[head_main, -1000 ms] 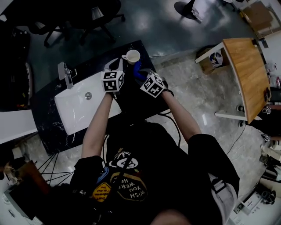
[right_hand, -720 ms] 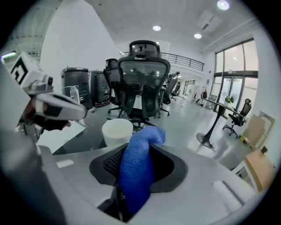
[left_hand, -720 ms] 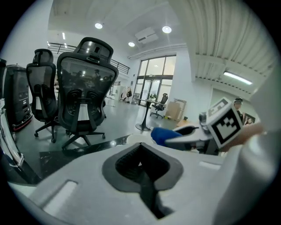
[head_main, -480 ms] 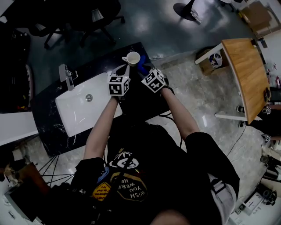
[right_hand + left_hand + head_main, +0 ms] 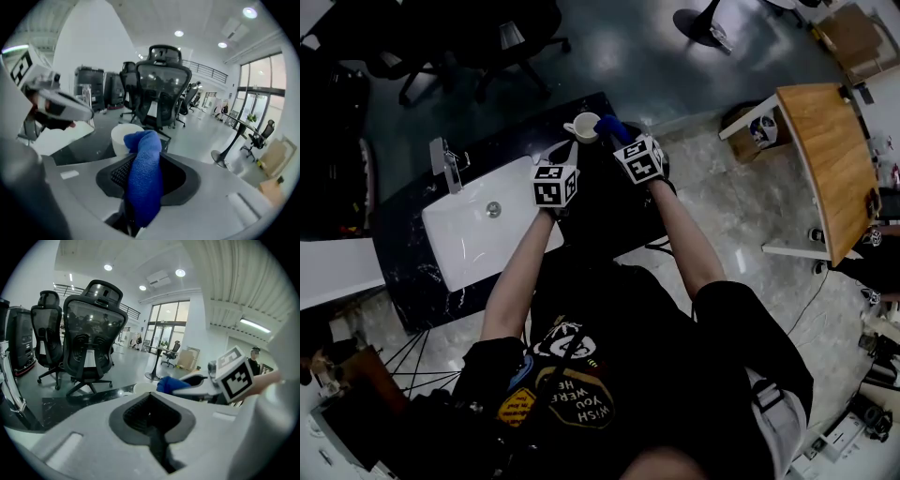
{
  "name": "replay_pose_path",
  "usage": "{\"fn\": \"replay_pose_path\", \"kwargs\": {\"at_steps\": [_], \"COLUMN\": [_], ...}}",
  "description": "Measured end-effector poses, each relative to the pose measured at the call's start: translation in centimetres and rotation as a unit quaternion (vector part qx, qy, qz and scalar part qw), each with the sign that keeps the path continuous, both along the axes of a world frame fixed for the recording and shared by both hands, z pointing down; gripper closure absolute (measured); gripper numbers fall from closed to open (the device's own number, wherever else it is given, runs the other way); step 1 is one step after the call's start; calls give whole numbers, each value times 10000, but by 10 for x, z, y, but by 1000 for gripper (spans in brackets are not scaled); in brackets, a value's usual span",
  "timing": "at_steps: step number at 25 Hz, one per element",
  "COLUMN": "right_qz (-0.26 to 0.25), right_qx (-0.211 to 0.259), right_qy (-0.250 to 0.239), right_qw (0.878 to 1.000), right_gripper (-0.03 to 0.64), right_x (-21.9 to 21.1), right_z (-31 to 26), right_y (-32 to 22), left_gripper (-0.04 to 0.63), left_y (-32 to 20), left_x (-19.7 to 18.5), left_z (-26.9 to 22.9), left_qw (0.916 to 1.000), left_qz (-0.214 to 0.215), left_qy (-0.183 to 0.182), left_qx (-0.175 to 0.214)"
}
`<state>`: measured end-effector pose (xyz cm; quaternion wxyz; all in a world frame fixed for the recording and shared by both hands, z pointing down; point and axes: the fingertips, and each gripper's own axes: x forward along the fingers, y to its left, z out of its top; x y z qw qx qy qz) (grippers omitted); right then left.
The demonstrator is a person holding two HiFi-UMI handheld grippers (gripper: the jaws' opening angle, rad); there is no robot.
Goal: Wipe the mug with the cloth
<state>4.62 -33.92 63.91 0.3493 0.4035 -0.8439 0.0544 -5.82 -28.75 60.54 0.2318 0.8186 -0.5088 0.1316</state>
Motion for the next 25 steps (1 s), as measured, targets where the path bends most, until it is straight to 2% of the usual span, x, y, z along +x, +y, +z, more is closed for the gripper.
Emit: {"fn": "replay_pose_path", "kwargs": {"at_steps": [1, 3, 6, 7, 8, 10, 12, 14, 15, 16, 17, 19, 22, 24, 25], "right_qz": [-108, -681, -1874, -2085, -2068, -1411, -351, 569, 789, 786, 570, -309, -1659, -2037, -1972], "right_qx": [-102, -291, -473, -493, -495, -417, -197, 17, 34, -14, -90, -183, -254, -374, -422], "right_qy": [288, 614, 643, 626, 559, 259, 42, 115, 198, 267, 334, 595, 1172, 1245, 1121], "right_qw": [9995, 9954, 9790, 9748, 9755, 9888, 9992, 9983, 9967, 9965, 9978, 9976, 9788, 9704, 9730], "right_gripper": [485, 485, 486, 486, 488, 488, 488, 488, 488, 487, 487, 488, 487, 488, 488], "right_x": [-5, -24, -48, -50, -45, -24, 6, 30, 33, 27, 15, -18, -49, -51, -47], "right_z": [9, 28, 49, 52, 51, 39, 18, 1, -2, -1, 3, 16, 42, 56, 57], "right_y": [5, 35, 95, 107, 109, 88, 45, 3, -11, -17, -16, 9, 68, 94, 97], "left_gripper": [592, 592, 592, 592, 592, 592, 592, 592, 592, 592, 592, 592, 592, 592, 592], "left_y": [0, 0, 1, 1, 1, 1, 2, 2, 2, 3, 4, 5, 3, 3, 4], "left_x": [-1, -3, -6, -7, -7, -7, -9, -11, -12, -13, -14, -13, -11, -10, -9], "left_z": [0, 0, 0, 0, -1, -2, -1, 1, 2, 2, 3, 3, -1, -2, -2], "left_qw": [10000, 10000, 10000, 10000, 9999, 9999, 9999, 9999, 9999, 9999, 9998, 9998, 9999, 9999, 9999], "left_qz": [-20, -57, -79, -91, -104, -120, -118, -123, -130, -137, -143, -153, -142, -139, -136], "left_qy": [-9, -6, 17, 22, 30, 43, 23, -15, -24, -24, -22, -20, 2, 19, 31], "left_qx": [6, 3, -7, -7, -7, -7, -30, -74, -90, -100, -107, -117, -83, -70, -68]}}
